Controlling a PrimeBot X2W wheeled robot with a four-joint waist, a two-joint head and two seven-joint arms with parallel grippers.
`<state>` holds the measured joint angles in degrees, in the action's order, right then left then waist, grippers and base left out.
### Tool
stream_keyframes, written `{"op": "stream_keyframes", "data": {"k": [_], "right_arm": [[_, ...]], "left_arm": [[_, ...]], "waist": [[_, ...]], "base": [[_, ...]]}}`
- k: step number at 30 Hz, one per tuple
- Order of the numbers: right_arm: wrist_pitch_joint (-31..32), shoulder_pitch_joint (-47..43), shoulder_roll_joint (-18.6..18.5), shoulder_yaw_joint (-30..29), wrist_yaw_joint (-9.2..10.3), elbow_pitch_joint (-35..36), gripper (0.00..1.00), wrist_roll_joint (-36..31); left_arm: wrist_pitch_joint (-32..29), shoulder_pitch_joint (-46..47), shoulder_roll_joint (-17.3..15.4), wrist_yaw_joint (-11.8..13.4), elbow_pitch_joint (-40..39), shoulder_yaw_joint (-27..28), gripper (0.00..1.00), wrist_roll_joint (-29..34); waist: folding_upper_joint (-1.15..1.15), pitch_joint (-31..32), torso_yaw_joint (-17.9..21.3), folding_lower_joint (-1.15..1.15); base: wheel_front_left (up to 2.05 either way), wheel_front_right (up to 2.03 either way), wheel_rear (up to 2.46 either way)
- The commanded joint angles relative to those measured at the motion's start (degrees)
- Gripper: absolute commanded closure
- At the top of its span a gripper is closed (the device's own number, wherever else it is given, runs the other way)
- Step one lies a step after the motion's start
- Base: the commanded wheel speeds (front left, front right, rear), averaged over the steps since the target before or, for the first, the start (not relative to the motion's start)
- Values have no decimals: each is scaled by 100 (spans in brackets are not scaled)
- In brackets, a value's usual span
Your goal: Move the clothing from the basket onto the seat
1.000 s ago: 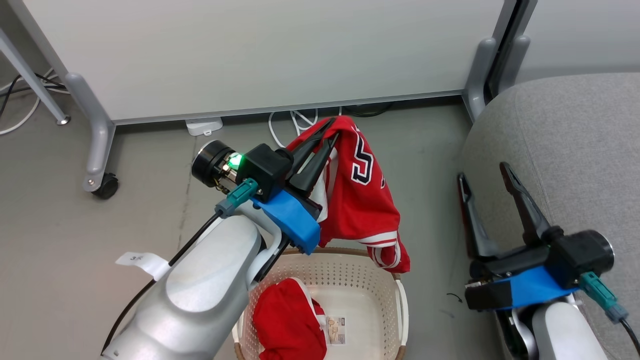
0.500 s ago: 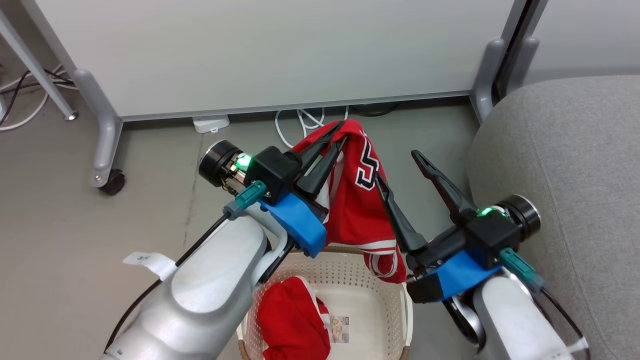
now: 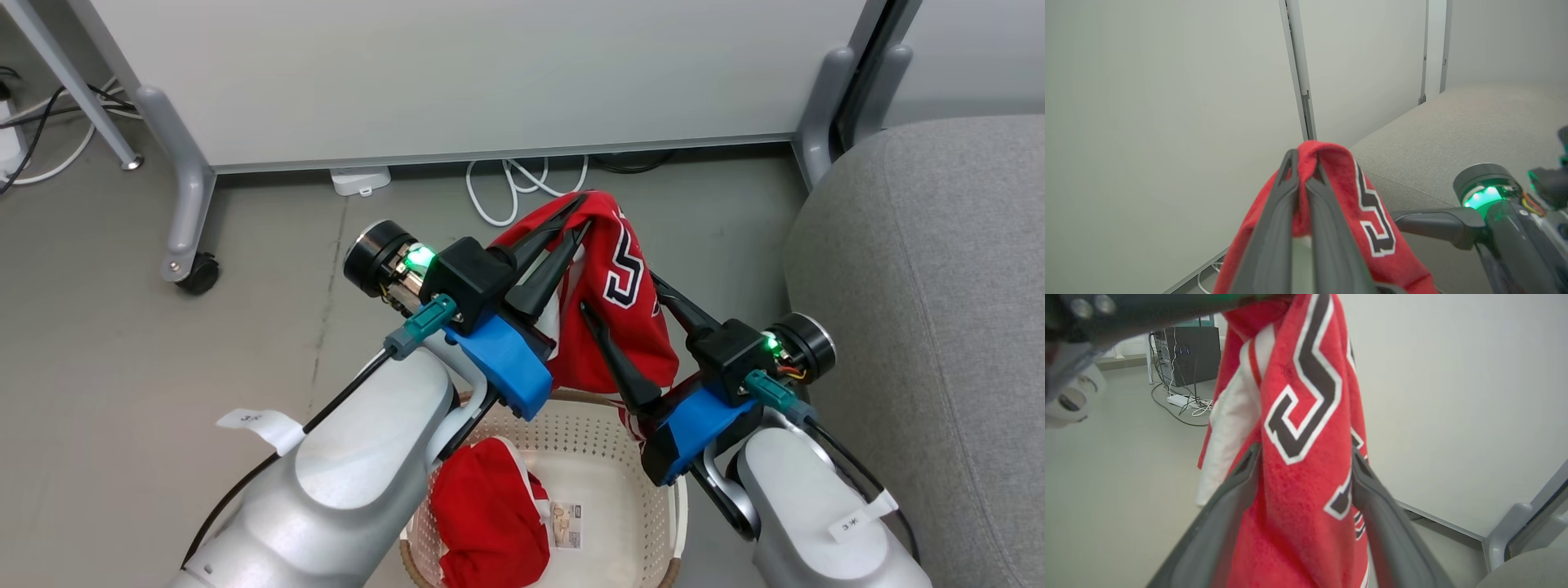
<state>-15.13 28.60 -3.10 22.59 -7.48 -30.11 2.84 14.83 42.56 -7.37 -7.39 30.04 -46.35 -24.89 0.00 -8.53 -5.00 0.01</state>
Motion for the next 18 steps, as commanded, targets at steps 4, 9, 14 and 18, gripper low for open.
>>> {"op": "stream_keyframes", "data": {"k": [4, 9, 14, 18], "right_arm": [[-4, 129, 25, 51, -3, -250, 100, 162], [-4, 203, 23, 144, -3, -311, 100, 334], [-4, 184, 24, 157, -3, -278, 100, 392], [-4, 135, 25, 149, -3, -241, 100, 394]], "left_arm": [[34, 75, 5, 8, -17, -25, 100, -2], [40, 27, 9, 5, 10, -66, 100, -11], [39, 26, 6, 3, 26, -78, 100, -18], [41, 34, 5, 3, 20, -81, 100, -13]], "waist": [[0, -5, -32, -1], [0, -4, -40, -1], [0, 11, -33, -1], [0, 18, -20, -1]], "base": [[0, 0, 0], [0, 0, 0], [0, 0, 0], [0, 0, 0]]}}
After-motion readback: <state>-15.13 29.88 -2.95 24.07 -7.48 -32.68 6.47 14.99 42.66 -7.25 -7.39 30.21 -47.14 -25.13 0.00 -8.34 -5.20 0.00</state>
